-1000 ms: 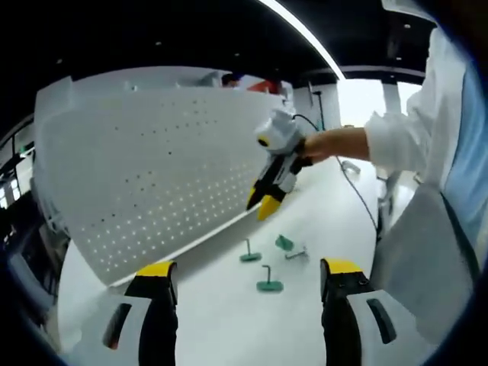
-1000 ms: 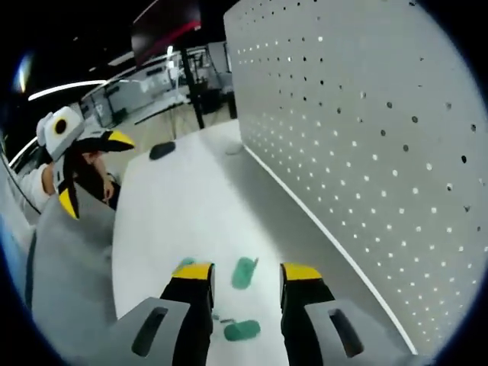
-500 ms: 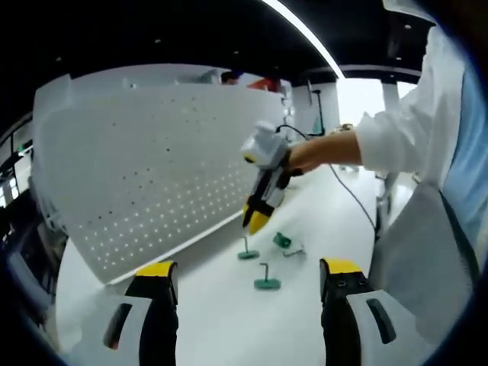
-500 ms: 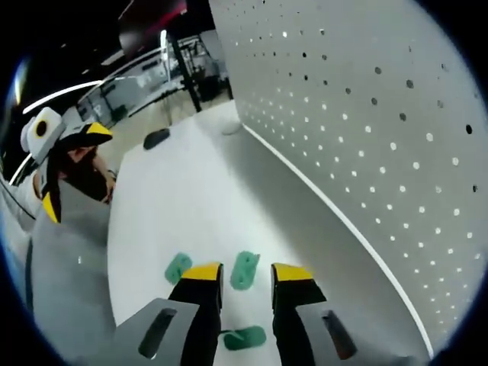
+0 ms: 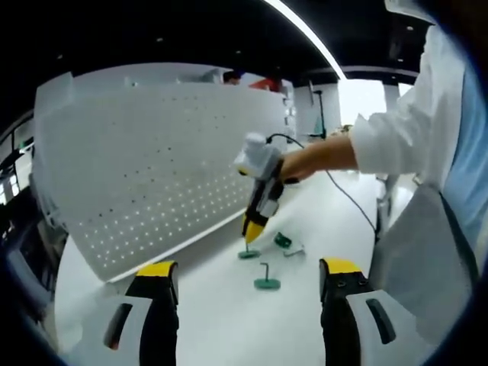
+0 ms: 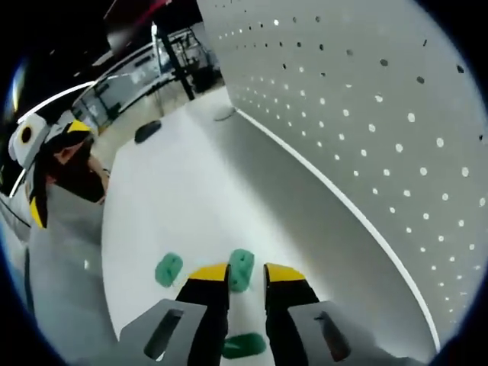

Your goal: Insert the hook assembly into the mounting plate slot until the hook locks in place.

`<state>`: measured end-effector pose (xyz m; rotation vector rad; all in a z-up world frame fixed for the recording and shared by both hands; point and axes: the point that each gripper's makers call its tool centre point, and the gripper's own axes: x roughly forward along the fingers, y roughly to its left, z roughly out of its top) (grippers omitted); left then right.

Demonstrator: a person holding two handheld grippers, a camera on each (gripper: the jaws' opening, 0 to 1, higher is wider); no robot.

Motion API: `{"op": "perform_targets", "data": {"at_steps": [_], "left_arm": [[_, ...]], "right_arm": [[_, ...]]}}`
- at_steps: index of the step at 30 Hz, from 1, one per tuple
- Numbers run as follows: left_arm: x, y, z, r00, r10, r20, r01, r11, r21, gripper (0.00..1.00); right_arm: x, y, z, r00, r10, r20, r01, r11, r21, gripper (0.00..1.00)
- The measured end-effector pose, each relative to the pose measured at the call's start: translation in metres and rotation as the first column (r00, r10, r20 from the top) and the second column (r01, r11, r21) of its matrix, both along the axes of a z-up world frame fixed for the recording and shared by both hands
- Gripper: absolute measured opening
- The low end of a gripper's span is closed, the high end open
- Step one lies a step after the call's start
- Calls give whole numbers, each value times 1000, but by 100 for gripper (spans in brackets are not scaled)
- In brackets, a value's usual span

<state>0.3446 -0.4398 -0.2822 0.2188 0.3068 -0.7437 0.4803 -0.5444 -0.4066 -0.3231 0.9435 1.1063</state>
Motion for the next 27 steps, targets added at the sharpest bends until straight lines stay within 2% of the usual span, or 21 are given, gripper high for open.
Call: {"op": "perform_targets", "data": {"at_steps": [10, 27], "left_arm": [[1, 1, 2, 1000, 8, -1, -8, 1000, -15, 77], [1, 3, 3, 1000, 12, 5, -12, 1000, -17, 76]], "right_arm": [[-5, 3, -8, 999, 13, -38, -13, 1000, -18, 8], [-8, 7, -18, 997, 23, -75, -26, 999, -43, 3]]}}
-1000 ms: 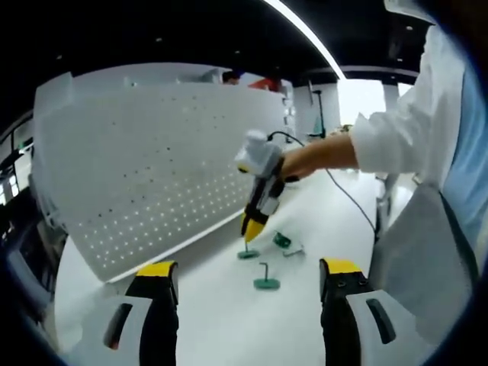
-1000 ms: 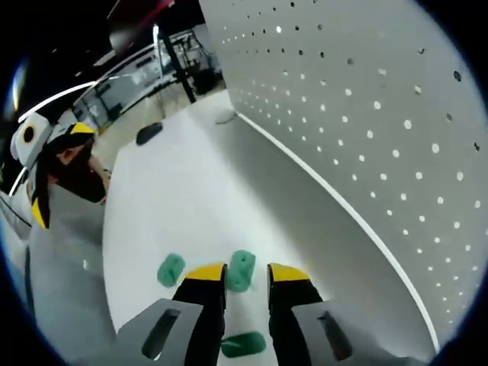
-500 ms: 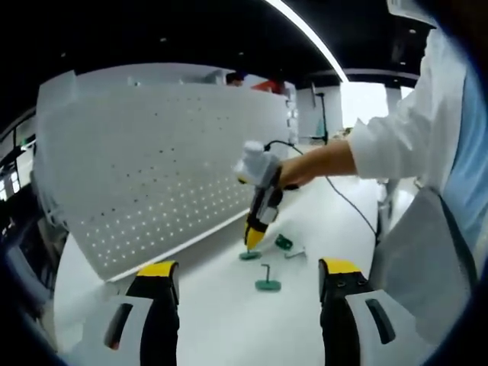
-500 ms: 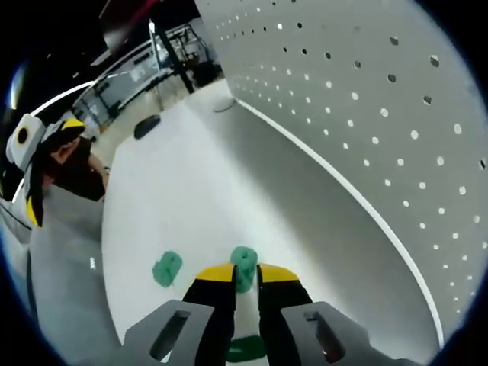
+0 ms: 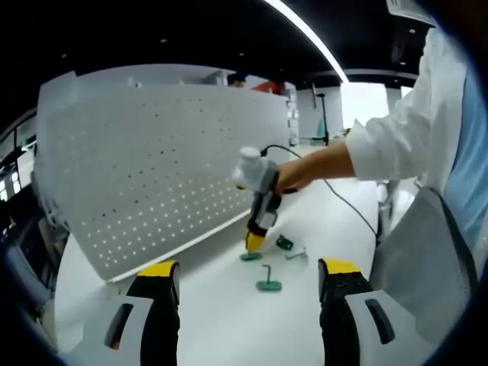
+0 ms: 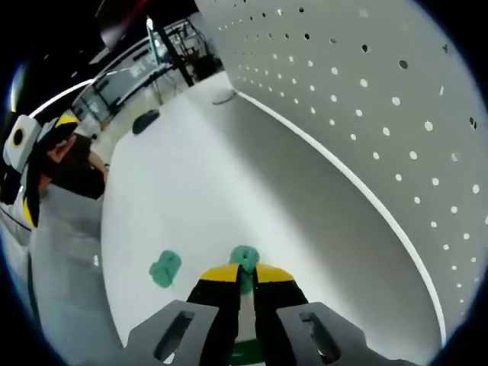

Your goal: Insert the hook assembly into the mounting plate slot until the hook locks in place.

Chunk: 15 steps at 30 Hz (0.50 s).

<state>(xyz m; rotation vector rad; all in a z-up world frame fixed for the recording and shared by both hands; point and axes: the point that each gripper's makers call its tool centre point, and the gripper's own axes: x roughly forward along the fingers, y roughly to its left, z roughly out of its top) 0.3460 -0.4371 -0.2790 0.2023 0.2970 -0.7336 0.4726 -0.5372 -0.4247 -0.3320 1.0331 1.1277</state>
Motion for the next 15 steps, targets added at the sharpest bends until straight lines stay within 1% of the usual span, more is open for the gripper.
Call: {"op": "perform_targets", "data": {"at_steps": [9, 15], "left_arm": [[0, 0, 0, 1000, 3, 0, -3, 1000, -2, 76], [0, 0, 0, 1000, 2, -2, -2, 1000, 0, 76]], "right_arm": [[-2, 1, -2, 1000, -3, -18, 3, 1000, 2, 1], [0, -1, -1, 1000, -9, -8, 9, 1000, 4, 1]]}}
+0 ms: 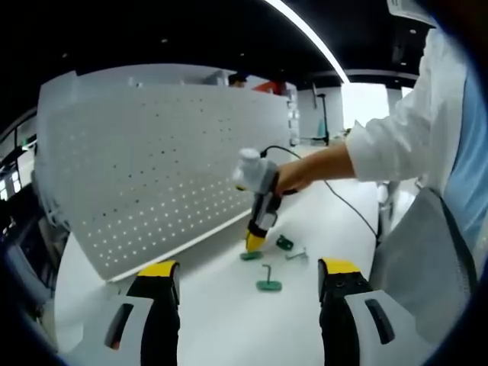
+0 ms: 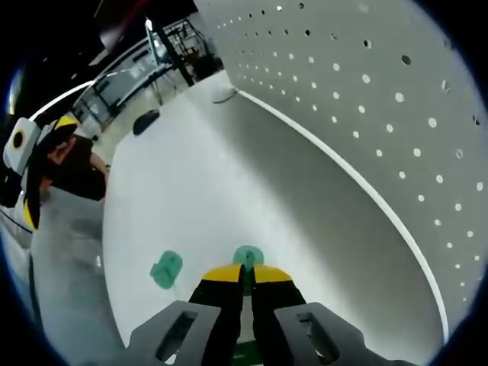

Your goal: Insert the hook assembly into the mounting plate slot until the hook locks in place.

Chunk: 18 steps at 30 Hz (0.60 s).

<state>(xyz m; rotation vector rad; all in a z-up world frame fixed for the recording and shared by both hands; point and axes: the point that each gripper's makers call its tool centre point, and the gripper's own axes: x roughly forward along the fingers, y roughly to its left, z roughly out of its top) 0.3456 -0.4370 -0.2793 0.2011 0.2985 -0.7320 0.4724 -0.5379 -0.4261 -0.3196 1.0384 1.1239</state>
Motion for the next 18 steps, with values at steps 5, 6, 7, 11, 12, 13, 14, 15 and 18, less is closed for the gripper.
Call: {"op": "perform_targets", "data": {"at_steps": [5, 6, 7, 11, 12, 13, 14, 15, 18], "left_arm": [[0, -1, 0, 1000, -2, -1, 2, 1000, -2, 76], [0, -1, 0, 1000, -3, -1, 3, 1000, -2, 76], [0, -1, 0, 1000, -5, -2, 5, 1000, -2, 76], [-1, -3, 0, 1000, -12, -3, 12, 1000, -2, 76], [-1, -4, 0, 1000, -13, -3, 13, 1000, -1, 76], [-1, -4, 0, 1000, -14, -3, 14, 1000, -1, 76], [-1, -4, 0, 1000, -15, -4, 15, 1000, -1, 75], [-1, -5, 0, 1000, -17, -4, 17, 1000, -2, 75], [-2, -6, 1, 1000, -19, 0, 19, 1000, -6, 75]], "right_arm": [[-1, 0, 5, 1000, -10, 19, 10, 1000, 22, 1], [0, 1, 8, 999, -16, 31, 15, 999, 32, 1], [0, 1, 10, 999, -22, 38, 20, 999, 40, 1], [2, 0, 21, 996, -51, 73, 45, 996, 79, 1], [2, 0, 23, 995, -56, 79, 49, 995, 84, 1], [2, -1, 25, 994, -60, 89, 52, 995, 89, 1], [2, -1, 27, 993, -64, 96, 55, 994, 94, 1], [2, -2, 28, 992, -68, 102, 58, 993, 98, 1], [4, -1, 39, 986, -88, 140, 70, 989, 130, 1]]}}
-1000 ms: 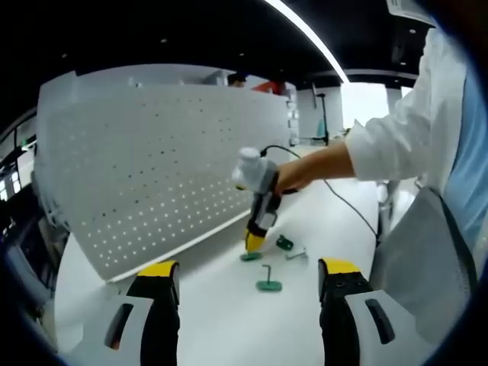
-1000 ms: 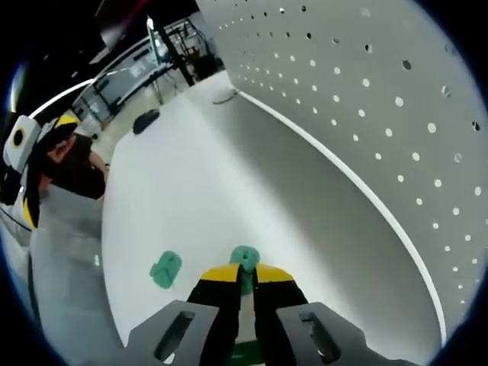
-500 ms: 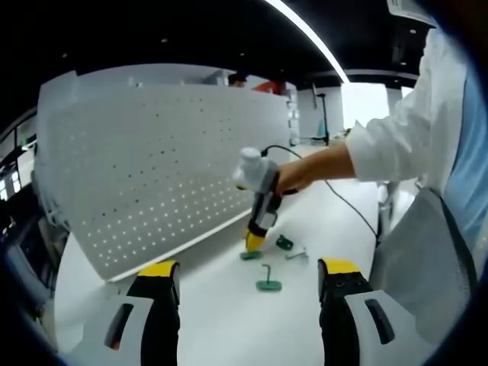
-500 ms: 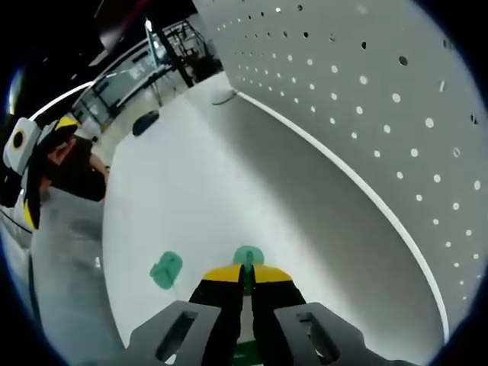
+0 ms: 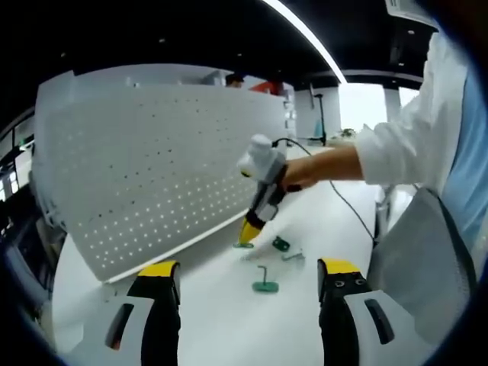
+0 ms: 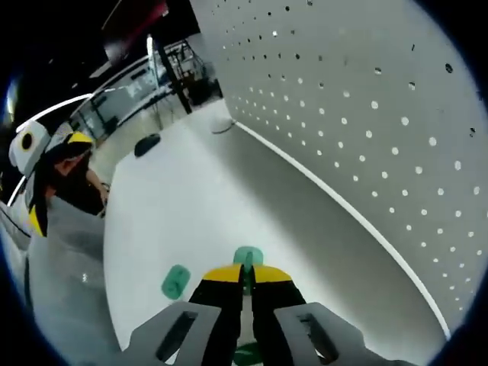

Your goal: Insert the hook assembly into the mounting plate slot until the hook locks in place.

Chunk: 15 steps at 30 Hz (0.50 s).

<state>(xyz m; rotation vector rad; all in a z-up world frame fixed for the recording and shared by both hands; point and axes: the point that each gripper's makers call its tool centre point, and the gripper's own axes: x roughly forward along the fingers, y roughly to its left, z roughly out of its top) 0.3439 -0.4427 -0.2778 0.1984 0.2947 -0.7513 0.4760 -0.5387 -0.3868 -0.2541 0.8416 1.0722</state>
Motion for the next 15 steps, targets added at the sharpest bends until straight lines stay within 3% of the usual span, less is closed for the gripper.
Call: {"op": "perform_targets", "data": {"at_steps": [15], "left_arm": [[-1, -2, 6, 1000, -7, 17, 8, 1000, -15, 74]], "right_arm": [[-6, 3, 49, 985, -80, 150, 61, 990, 130, 1]]}}
